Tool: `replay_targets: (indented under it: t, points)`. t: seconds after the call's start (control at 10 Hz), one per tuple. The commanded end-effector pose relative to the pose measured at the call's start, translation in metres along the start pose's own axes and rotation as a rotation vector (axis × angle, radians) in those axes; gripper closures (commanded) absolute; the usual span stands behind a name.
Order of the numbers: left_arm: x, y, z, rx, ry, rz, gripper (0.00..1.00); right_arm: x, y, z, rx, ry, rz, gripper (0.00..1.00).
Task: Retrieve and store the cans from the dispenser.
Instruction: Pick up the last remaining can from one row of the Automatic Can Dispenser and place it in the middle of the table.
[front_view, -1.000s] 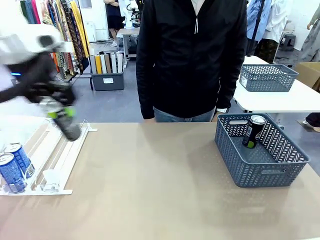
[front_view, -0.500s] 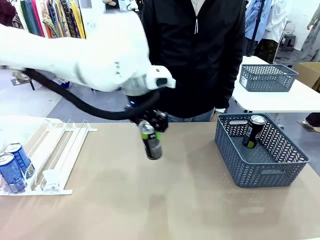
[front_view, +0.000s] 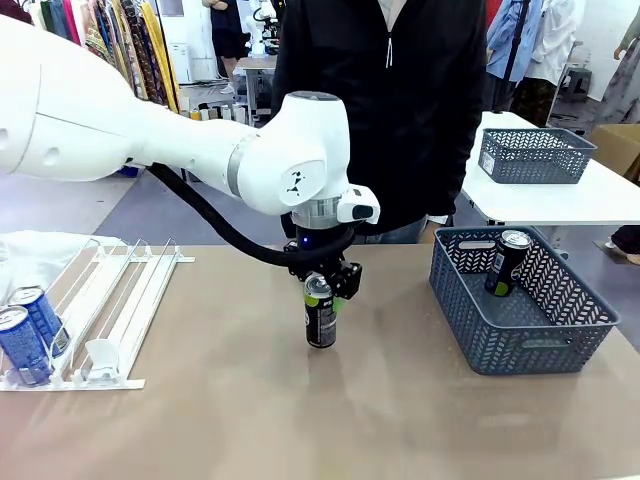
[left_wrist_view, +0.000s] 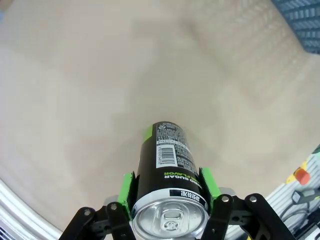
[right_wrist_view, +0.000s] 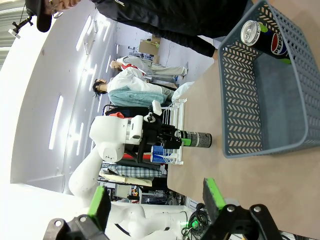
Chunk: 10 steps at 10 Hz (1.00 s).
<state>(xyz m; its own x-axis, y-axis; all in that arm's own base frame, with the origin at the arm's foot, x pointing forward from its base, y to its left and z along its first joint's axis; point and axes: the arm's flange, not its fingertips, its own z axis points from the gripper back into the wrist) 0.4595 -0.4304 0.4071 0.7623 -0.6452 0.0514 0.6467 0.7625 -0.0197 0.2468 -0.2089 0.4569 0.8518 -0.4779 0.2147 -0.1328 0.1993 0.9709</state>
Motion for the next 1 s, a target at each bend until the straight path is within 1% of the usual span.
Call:
replay_targets:
  t: [0.0, 0.4, 0.5, 0.6, 0.8, 0.9]
  points:
    - [-0.005, 0.002, 0.003, 0.022, 0.001, 0.007, 1.0, 0.002, 0.002, 0.001, 0.012, 0.002, 0.021, 0.0]
    - [-0.011, 0.005, -0.001, 0.017, -0.004, 0.03, 1.0, 0.002, 0.002, 0.001, 0.012, 0.002, 0.021, 0.0]
    - [-0.011, 0.005, 0.0, 0.017, -0.005, 0.031, 0.47, 0.002, 0.002, 0.001, 0.012, 0.002, 0.021, 0.0]
    - [-0.012, 0.004, 0.001, 0.027, -0.008, 0.027, 0.0, 0.002, 0.002, 0.001, 0.012, 0.002, 0.021, 0.0]
    - [-0.016, 0.007, 0.014, 0.058, -0.04, 0.04, 0.0, 0.002, 0.002, 0.001, 0.012, 0.002, 0.021, 0.0]
    - [-0.023, 0.011, 0.035, 0.059, -0.072, 0.059, 0.0, 0.002, 0.002, 0.001, 0.012, 0.002, 0.021, 0.0]
